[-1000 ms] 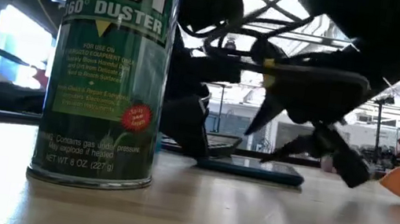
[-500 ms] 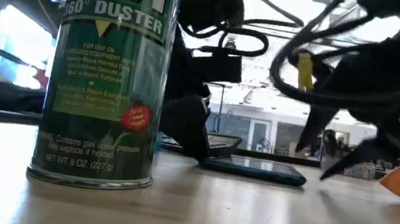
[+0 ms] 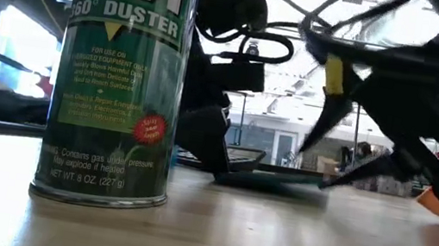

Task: Apply microfiber cloth
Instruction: Wipe the front of the cellphone using microfiber cloth

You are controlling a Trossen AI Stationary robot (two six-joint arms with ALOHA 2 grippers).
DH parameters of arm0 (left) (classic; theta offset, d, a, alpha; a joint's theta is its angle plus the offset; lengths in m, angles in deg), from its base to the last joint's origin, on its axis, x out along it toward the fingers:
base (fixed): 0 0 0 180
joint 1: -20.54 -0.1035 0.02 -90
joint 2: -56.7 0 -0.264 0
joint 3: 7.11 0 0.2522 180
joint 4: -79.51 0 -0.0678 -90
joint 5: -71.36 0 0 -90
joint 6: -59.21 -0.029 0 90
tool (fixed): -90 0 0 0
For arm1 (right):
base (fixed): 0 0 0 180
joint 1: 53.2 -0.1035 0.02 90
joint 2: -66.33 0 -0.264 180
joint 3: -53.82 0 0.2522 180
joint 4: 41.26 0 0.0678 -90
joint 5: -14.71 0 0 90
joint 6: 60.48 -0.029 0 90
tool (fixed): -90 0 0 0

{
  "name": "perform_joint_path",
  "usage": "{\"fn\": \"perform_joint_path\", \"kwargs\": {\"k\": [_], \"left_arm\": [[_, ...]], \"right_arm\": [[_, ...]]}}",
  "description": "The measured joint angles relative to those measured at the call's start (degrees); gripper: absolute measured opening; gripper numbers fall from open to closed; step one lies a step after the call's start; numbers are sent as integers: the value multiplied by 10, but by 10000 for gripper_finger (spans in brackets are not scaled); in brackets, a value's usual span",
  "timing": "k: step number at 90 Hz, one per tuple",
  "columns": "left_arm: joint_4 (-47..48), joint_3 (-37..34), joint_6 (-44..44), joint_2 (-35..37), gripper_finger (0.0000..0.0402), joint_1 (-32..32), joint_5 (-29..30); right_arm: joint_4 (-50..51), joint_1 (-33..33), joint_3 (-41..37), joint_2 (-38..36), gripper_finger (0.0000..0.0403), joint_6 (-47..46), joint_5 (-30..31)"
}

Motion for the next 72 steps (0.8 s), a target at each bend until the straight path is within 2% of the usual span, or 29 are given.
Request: {"fn": "perform_joint_path", "kwargs": {"k": [12,21,35,56,63,72], "left_arm": [[-13,0,0,-1,133,0,-7],[-19,0,0,-1,133,0,-14],[-18,0,0,-1,133,0,-16],[-7,2,-5,0,133,-1,-5],[-3,2,-9,0,133,-1,24],[19,2,-11,1,133,4,72]], "right_arm": [[-1,-4,14,-1,154,0,53],[-3,-3,29,-1,153,0,60],[2,12,40,-1,120,-22,-1],[25,34,49,-1,14,-94,-68],[57,36,63,-1,9,-138,-69],[150,43,111,-1,7,-243,-87]]}}
